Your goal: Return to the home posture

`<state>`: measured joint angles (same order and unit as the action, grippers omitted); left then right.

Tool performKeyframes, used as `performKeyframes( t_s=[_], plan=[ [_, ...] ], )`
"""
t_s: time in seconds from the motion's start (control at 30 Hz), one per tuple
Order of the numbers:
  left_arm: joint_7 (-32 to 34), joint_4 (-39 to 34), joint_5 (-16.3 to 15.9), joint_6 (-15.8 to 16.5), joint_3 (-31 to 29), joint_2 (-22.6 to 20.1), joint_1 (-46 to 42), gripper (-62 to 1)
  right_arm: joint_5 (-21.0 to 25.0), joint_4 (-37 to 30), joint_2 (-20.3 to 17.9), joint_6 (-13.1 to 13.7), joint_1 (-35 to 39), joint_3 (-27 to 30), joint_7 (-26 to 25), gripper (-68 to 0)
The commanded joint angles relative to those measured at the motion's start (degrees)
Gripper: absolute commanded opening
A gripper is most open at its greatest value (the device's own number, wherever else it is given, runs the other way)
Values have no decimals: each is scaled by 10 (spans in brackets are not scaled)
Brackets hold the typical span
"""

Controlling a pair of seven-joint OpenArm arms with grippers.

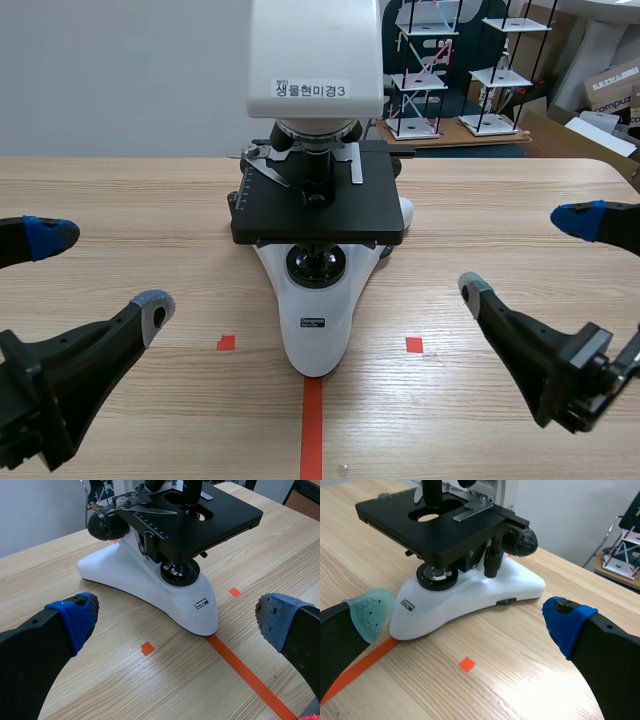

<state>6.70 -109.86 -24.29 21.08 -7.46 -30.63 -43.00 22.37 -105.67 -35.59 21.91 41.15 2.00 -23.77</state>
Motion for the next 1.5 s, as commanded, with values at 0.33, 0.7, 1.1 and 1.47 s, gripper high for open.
performKeyframes(
  t_s=[0.33, 0.7, 1.1, 1.47],
  plan=[
    [8, -5, -4, 1, 4, 2, 0, 14, 38, -75, -3, 0, 105, 67, -11, -18],
    [8, -5, -4, 1, 4, 2, 0, 14, 38, -77, -3, 0, 114, 67, -17, -19],
    [8, -5, -4, 1, 4, 2, 0, 14, 38, -77, -3, 0, 114, 67, -17, -18],
    [8, -5, -4, 1, 4, 2, 0, 14, 38, -77, -3, 0, 114, 67, -17, -19]
  ],
)
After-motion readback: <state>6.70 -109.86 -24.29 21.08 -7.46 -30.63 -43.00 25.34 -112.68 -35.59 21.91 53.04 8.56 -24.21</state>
